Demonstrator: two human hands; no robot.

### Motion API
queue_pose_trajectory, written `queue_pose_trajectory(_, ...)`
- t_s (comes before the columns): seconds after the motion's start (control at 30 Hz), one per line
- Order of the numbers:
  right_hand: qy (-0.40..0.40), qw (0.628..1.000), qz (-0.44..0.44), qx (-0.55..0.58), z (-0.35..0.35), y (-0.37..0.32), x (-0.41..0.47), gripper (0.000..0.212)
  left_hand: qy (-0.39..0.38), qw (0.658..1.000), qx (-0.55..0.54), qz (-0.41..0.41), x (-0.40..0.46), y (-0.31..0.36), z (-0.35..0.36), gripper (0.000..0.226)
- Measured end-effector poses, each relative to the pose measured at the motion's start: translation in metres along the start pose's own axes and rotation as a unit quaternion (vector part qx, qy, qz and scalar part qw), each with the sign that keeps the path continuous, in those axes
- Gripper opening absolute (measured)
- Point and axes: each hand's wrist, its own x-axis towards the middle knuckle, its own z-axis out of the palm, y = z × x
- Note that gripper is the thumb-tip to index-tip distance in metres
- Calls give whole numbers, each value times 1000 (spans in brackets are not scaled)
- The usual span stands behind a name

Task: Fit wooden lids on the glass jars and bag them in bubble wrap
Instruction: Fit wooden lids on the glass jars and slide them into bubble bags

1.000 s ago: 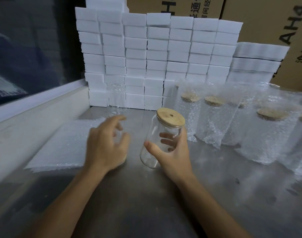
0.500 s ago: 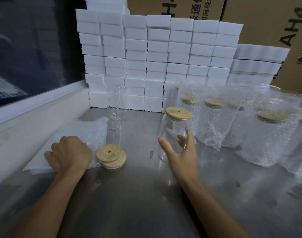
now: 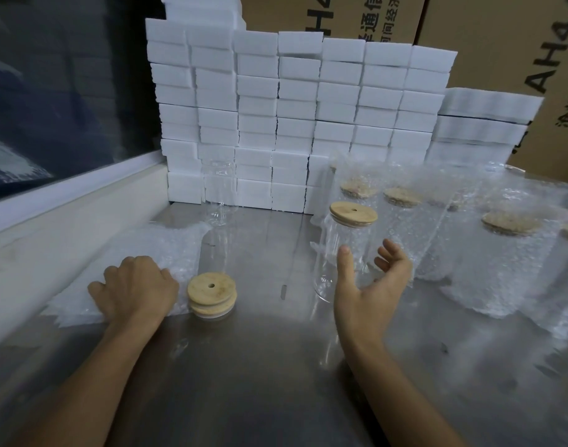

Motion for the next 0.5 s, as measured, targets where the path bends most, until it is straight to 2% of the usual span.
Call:
queue_pose_trajectory(0.13,8,998,-64,25,0,-10,-2,38,49,998,-25,7,-3,1,-4,21)
queue_pose_trajectory(0.27,-23,992,-119,47,2,-15,-8,16,198,974,-104,42,-3,4,-20,13)
queue_pose_trajectory(0.33,-79,987,-133,45,3,-17,-12,8,265,946,-165,92,-7,10,-29,9)
queue_pose_trajectory(0.4,-174,978,-97,63,4,-17,-16,6,311,910,-218,167,-13,19,-37,10)
queue_pose_trajectory(0.5,-349,930,38,111,7,-18,-21,47,325,847,-271,322,-32,38,-45,13)
